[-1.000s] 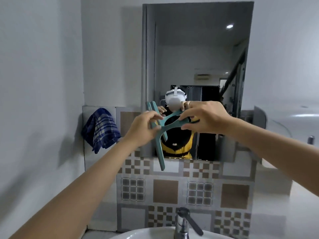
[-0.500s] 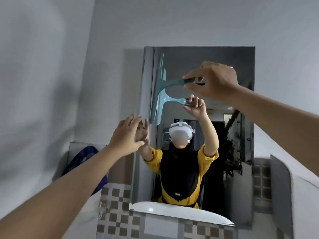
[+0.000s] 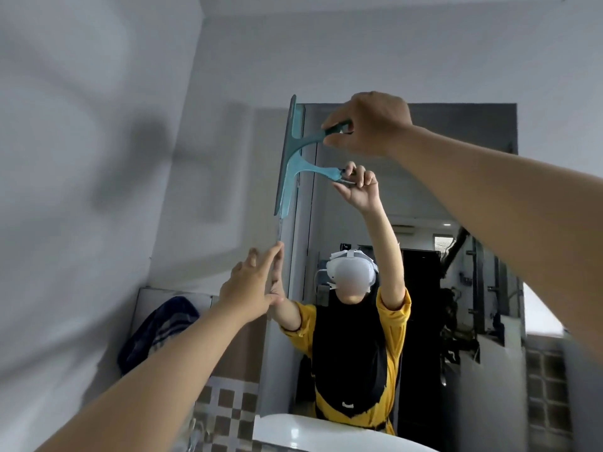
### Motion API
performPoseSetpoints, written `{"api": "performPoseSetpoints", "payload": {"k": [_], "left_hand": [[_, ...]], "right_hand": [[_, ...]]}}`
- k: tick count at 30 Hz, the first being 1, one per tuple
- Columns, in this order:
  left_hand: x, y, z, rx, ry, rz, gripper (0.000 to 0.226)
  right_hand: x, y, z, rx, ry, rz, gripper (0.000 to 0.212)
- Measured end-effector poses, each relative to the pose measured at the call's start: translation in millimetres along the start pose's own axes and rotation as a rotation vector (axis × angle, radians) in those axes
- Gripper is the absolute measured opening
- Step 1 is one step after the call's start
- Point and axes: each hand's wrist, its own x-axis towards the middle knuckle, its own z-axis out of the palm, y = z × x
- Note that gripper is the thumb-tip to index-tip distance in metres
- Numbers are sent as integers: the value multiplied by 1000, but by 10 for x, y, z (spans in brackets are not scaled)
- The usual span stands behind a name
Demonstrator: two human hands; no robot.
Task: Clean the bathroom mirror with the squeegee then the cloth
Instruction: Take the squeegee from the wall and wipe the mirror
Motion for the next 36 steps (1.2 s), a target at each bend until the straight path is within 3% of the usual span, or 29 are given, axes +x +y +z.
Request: {"api": "performPoseSetpoints", "payload": {"k": [36], "left_hand": [[111, -169, 192, 20, -44, -43, 112]], "right_hand": [[-634, 953, -210, 37, -101, 36, 31]]}}
